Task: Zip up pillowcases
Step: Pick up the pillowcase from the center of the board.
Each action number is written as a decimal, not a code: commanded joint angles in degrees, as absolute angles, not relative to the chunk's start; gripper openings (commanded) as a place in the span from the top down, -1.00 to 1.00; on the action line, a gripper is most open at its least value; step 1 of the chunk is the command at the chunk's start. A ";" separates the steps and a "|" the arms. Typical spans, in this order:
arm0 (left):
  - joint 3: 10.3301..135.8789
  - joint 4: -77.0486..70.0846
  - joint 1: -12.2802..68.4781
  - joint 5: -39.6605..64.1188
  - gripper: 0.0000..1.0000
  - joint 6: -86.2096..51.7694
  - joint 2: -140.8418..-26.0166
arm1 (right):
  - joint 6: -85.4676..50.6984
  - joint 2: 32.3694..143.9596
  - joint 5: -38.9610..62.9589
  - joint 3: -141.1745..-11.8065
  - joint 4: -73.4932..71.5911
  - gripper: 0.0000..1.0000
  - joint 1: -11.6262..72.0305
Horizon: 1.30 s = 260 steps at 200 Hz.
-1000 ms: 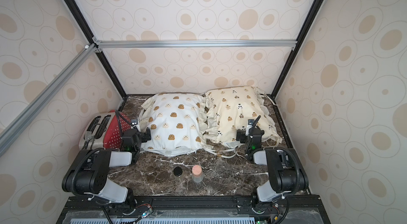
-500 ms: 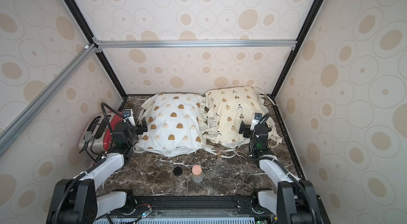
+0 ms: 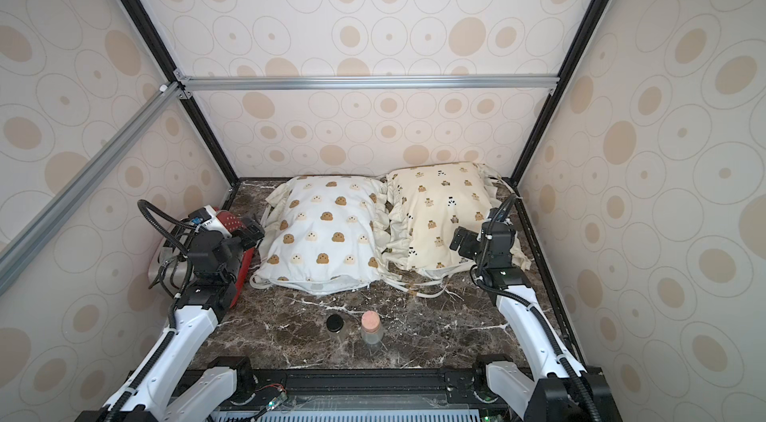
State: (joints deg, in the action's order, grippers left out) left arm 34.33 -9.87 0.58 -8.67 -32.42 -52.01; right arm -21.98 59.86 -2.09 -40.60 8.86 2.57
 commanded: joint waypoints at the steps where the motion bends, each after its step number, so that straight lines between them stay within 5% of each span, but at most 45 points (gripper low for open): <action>1: 38.47 -3.06 0.26 -3.00 -0.99 -39.81 -51.84 | -23.99 59.80 4.36 -42.84 14.52 -0.99 2.73; 31: 40.26 -1.93 2.81 6.00 -0.99 -46.60 -54.36 | -27.06 59.68 7.95 -42.14 17.37 -0.99 3.59; 131: 54.07 -1.03 37.76 -0.56 -0.99 -52.10 -75.96 | -37.63 57.00 11.03 -33.74 22.55 -0.99 9.32; 203: 64.14 -7.71 50.76 0.79 -0.69 -58.59 -95.67 | -36.88 56.95 17.35 -31.58 19.67 -1.00 9.32; 260: 64.88 -10.08 53.17 0.01 -0.38 -60.47 -102.84 | -36.21 57.92 20.12 -31.35 16.75 -0.99 9.32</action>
